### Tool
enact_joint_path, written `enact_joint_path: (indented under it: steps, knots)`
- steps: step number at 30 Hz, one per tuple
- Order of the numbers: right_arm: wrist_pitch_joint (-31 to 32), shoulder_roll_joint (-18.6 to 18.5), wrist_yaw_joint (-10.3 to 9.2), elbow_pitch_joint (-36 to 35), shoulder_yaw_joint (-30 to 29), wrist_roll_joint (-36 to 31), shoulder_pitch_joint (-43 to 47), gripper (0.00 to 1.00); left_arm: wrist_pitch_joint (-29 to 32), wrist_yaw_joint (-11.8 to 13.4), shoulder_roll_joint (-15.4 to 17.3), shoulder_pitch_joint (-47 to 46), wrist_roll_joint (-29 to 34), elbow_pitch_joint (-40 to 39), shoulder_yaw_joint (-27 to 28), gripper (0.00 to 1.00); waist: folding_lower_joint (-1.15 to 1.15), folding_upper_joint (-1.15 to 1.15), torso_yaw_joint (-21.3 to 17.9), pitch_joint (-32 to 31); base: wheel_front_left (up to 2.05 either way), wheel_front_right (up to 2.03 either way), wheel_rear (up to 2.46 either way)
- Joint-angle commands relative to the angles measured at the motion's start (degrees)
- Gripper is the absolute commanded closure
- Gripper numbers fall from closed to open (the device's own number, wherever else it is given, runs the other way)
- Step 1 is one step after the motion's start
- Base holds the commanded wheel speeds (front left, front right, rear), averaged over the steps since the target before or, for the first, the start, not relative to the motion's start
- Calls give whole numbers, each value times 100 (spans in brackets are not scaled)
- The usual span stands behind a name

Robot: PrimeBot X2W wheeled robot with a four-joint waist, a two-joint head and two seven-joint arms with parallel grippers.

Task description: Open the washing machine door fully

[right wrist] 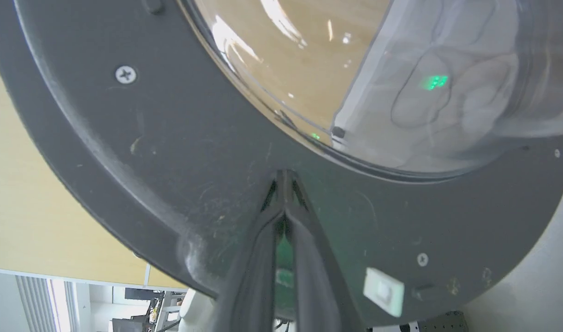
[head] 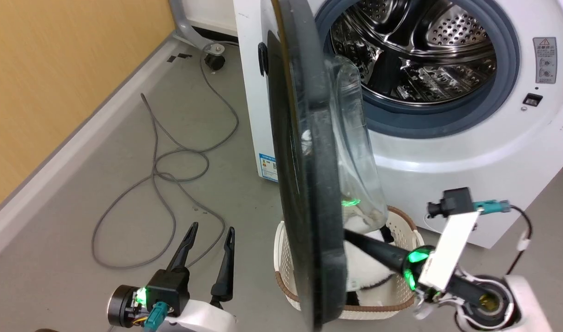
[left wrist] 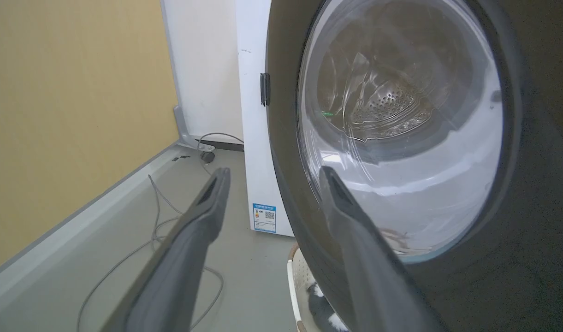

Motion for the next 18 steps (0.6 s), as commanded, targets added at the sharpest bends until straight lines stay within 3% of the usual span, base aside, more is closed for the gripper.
enact_joint_path:
  steps: [1, 11, 15, 18]
  knots:
    - [-24, 27, 21, -31, 121, -7, 122, 100, -32, 6, 6, 87, 20, 24, -6, 0, 0, 0, -17, 7, 0, 0, 0]
    - [-571, -51, 21, -280, -89, -395, 14, 100, -32, 71, 6, 122, -45, 10, 29, 0, 0, 0, -253, -47, 0, 0, 0]
    - [-1130, -414, 21, -574, -179, -1054, 1, 100, -32, 8, 13, 140, -22, 12, 97, 0, 0, 0, -457, -95, 0, 0, 0]
    - [-1881, -886, 21, -896, -87, -1870, 11, 100, -32, -95, 32, 143, -60, 40, 177, 0, 0, 0, -627, -110, 0, 0, 0]
